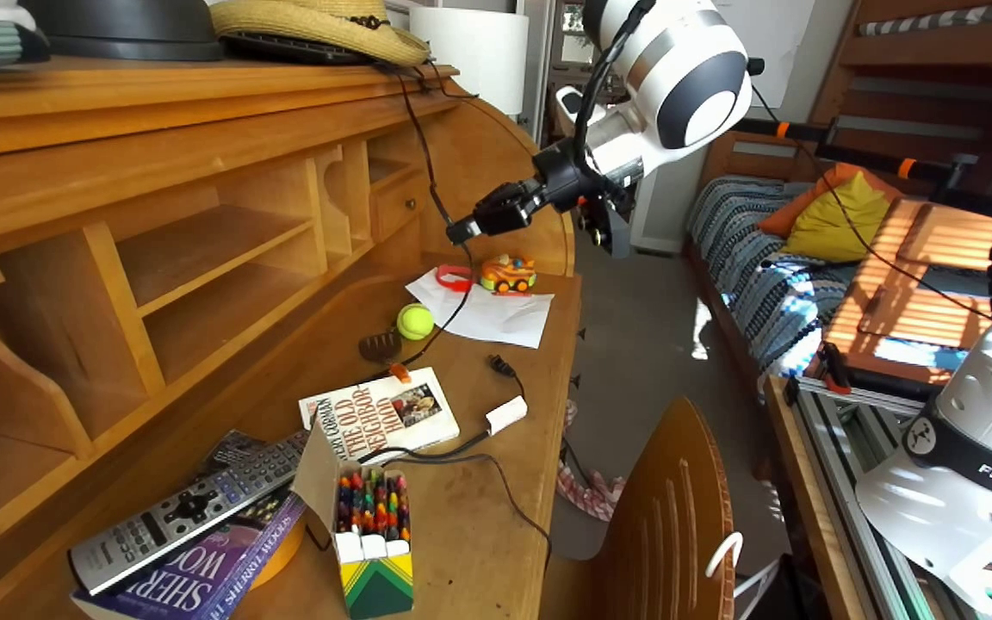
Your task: Put the cable on the top
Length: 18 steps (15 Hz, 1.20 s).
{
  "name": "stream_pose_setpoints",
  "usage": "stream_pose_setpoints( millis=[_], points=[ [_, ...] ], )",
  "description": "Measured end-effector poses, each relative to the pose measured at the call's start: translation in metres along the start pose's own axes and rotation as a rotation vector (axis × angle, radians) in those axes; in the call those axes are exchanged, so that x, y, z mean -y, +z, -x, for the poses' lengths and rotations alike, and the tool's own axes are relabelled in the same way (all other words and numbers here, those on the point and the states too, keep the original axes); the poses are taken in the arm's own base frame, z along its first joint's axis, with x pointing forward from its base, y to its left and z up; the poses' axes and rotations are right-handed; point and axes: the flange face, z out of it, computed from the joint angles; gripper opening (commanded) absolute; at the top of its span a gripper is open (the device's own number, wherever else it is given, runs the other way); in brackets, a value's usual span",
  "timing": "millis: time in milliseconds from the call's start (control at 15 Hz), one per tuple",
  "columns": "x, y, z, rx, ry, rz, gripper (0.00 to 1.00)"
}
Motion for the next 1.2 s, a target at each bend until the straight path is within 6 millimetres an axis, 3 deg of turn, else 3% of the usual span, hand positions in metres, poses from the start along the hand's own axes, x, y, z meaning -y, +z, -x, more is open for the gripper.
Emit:
stream_pose_setpoints(
  millis=[267,467,533,667,933,1200],
  points=[
    [0.002,-0.028,-0.002,-0.085,-0.01,0.037,0.01],
    [0.014,-0.027,0.002,0.037,-0.026,0.106,0.01],
    [0.021,-0.022,0.003,0.094,-0.04,0.131,0.29],
    [0.036,-0.008,0.006,0.207,-0.075,0.168,0.35],
    [0.06,0.028,0.018,0.419,-0.127,0.207,0.66],
    [0.064,0.065,0.04,0.598,-0.187,0.237,0.96]
  ],
)
